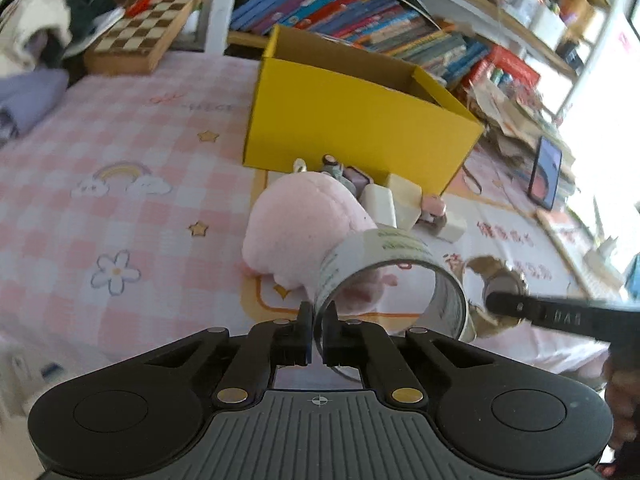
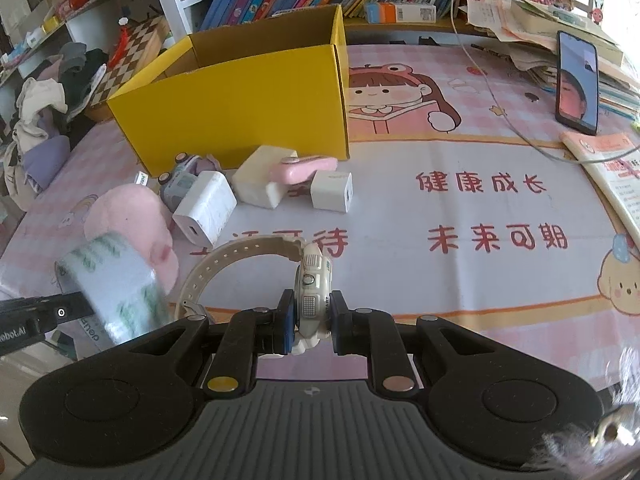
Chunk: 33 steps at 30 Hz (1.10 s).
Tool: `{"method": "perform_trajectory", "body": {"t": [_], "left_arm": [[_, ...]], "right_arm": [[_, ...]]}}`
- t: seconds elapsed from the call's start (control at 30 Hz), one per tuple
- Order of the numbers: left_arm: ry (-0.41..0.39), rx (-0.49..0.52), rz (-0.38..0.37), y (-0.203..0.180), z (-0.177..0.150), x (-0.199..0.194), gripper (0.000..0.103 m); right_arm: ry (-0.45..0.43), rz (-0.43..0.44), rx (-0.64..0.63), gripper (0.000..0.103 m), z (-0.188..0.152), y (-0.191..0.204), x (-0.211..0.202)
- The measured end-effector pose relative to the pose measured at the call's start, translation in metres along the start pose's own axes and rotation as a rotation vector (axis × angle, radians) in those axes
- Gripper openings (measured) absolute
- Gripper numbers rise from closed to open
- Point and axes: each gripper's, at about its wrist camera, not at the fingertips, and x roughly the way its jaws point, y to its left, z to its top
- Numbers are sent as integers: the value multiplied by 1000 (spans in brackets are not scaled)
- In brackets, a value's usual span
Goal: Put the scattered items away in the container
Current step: 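Lift the tape roll with the left tool while the right tool lifts the watch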
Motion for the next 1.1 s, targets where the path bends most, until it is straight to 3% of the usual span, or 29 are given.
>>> {"method": "perform_trajectory", "body": {"t": [0.73, 1.1], "left_arm": [[-109, 22, -50, -1, 3, -42, 2], [-164, 41, -116, 0, 5, -57, 2]], "right_arm": [[-85, 17, -6, 16, -7, 13, -32], [-130, 9, -34, 16, -12, 28, -48]]}}
